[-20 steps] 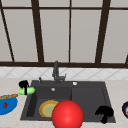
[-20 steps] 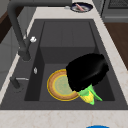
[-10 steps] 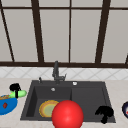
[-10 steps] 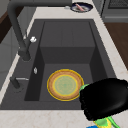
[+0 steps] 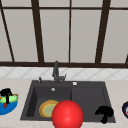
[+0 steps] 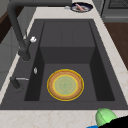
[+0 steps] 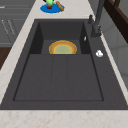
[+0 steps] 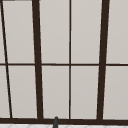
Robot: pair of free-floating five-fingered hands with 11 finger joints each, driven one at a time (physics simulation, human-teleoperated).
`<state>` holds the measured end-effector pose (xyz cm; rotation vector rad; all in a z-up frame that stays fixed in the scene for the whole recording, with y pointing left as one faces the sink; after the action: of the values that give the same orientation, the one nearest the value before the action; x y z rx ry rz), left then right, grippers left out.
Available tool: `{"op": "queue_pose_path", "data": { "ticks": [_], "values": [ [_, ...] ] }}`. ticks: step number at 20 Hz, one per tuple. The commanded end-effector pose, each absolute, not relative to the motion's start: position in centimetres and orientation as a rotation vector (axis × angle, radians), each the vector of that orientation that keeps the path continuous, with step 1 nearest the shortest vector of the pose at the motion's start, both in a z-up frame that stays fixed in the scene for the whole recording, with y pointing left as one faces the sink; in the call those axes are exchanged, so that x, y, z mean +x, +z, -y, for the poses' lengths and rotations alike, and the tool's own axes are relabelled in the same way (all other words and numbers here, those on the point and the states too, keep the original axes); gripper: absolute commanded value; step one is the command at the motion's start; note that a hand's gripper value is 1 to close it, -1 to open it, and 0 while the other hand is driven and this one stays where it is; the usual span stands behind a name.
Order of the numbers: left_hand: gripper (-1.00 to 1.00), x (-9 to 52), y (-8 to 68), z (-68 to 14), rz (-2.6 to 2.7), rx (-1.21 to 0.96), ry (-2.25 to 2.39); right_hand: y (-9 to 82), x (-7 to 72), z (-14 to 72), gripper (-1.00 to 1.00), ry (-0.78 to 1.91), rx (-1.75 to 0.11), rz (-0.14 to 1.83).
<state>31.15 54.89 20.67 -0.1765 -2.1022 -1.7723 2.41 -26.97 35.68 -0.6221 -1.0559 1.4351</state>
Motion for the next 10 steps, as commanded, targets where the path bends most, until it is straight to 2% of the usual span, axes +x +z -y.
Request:
{"op": "queue_pose_path", "data": {
  "ticks": [1, 10],
  "values": [
    [1.0, 29.2, 19.4, -57.6, 2.133, -0.159, -1.768, 35.7, 2.4, 27.0, 0.0, 1.435, -0.622, 1.056],
    [1.0, 26.3, 17.1, -62.1, 2.113, -0.214, -1.759, 35.7, 2.4, 27.0, 0.0, 1.435, -0.622, 1.056]
  ]
}}
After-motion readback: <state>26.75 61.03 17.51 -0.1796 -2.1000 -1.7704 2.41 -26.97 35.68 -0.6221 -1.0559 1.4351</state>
